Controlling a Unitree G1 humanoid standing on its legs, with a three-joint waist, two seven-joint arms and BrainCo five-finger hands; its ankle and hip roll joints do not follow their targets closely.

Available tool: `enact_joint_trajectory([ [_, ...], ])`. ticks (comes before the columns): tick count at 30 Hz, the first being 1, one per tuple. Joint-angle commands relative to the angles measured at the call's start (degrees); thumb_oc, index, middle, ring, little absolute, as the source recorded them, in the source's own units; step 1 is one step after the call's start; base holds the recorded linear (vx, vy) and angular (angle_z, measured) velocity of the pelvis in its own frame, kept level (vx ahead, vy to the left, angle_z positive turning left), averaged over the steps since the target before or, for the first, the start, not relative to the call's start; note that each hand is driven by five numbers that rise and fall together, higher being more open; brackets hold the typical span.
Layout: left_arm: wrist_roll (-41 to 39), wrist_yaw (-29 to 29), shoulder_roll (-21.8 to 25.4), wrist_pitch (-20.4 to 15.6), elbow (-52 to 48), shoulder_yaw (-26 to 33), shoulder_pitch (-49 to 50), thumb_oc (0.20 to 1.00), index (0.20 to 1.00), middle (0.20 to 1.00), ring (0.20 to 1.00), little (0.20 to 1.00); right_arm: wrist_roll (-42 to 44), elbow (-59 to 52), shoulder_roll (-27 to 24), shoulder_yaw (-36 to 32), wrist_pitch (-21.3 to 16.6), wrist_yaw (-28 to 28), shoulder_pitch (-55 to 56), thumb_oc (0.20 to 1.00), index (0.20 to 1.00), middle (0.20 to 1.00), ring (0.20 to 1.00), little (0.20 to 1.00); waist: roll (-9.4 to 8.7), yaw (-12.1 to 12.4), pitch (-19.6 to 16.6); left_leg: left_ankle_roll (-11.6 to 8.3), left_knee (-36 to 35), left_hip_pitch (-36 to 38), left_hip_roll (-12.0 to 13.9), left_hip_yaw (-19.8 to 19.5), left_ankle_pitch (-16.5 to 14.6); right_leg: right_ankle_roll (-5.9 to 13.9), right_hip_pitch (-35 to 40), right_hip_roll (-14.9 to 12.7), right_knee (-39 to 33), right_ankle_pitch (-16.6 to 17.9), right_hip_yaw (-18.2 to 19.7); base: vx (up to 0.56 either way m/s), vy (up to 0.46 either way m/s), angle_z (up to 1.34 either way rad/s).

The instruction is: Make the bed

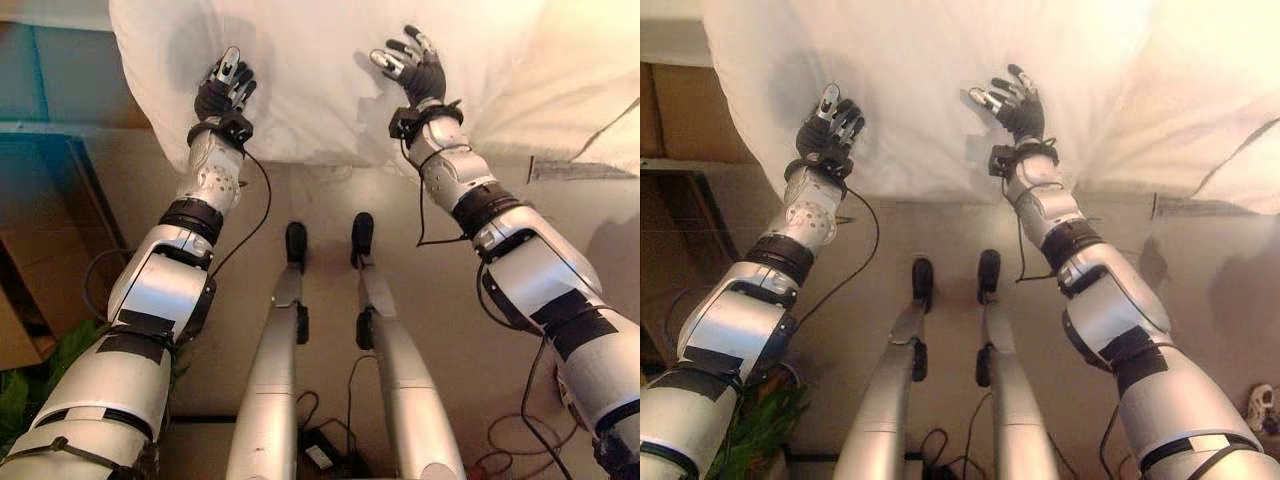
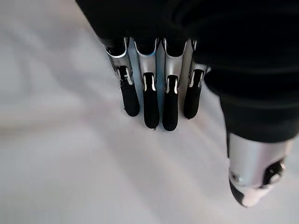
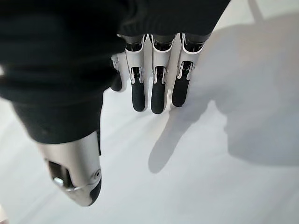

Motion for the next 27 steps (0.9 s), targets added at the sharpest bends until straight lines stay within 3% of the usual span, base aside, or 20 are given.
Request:
enact_joint_trajectory([
  [1,5.3,2.8,4.3,-0.2,2.8,1.3,-1.1,1.000,1.000,1.000,1.000,1.000,-1.2,3.4,0.1,-1.2,0.9,-2.4,1.0,1.000,1.000,1.000,1.000,1.000,0.81,0.5,-0.2,-3.38,-5.3,4.2,-1.9,-0.5,-0.7,7.65,4.5,-1.5,0.9,-4.8,-1.2,0.00,0.000,0.00],
  [6,10.2,5.0,5.2,1.6,6.9,2.4,0.1,1.000,1.000,1.000,1.000,1.000,-2.4,9.8,-4.5,-4.6,2.7,-3.8,3.7,1.000,1.000,1.000,1.000,1.000,1.59,0.8,-0.2,-3.51,-8.4,3.1,-2.7,-0.4,2.7,7.53,2.5,-2.6,0.9,-3.7,-2.8,-0.04,-0.018,0.04],
  [13,11.8,6.7,5.6,1.2,7.3,8.7,8.4,1.000,1.000,1.000,1.000,1.000,-2.2,11.2,-8.1,-12.8,2.4,-5.6,11.7,1.000,1.000,1.000,1.000,1.000,2.33,1.2,-0.2,-3.56,-8.8,3.2,-2.9,-0.8,3.0,7.56,2.0,-3.0,2.0,-4.4,-3.7,-0.01,-0.007,0.09],
  [15,13.7,6.5,7.1,1.7,8.4,12.2,13.7,1.000,1.000,1.000,1.000,1.000,-1.8,10.8,-9.5,-17.9,1.8,-6.1,17.9,1.000,1.000,1.000,1.000,1.000,2.38,0.8,-0.2,-3.46,-7.9,2.9,-3.0,-0.5,2.4,7.52,1.7,-3.3,3.1,-4.7,-3.9,-0.04,0.031,0.01],
  [21,15.9,6.0,6.6,1.9,8.8,18.0,25.1,1.000,1.000,1.000,1.000,1.000,-1.2,11.5,-9.8,-26.8,0.8,-5.9,31.2,1.000,1.000,1.000,1.000,1.000,2.56,0.3,-0.2,-2.74,-4.1,3.2,-3.1,0.1,0.6,7.09,1.9,-3.5,6.6,-6.4,-3.6,-0.04,0.036,0.00],
  [27,16.2,5.0,1.4,1.1,7.3,23.8,36.1,1.000,1.000,1.000,1.000,1.000,-3.4,10.5,-7.3,-32.0,0.7,-4.1,43.7,1.000,1.000,1.000,1.000,1.000,2.21,-0.1,-0.2,-2.60,-3.9,7.4,-3.1,0.8,0.2,7.09,5.5,-3.8,7.2,-6.8,-3.8,-0.05,0.027,0.01],
])
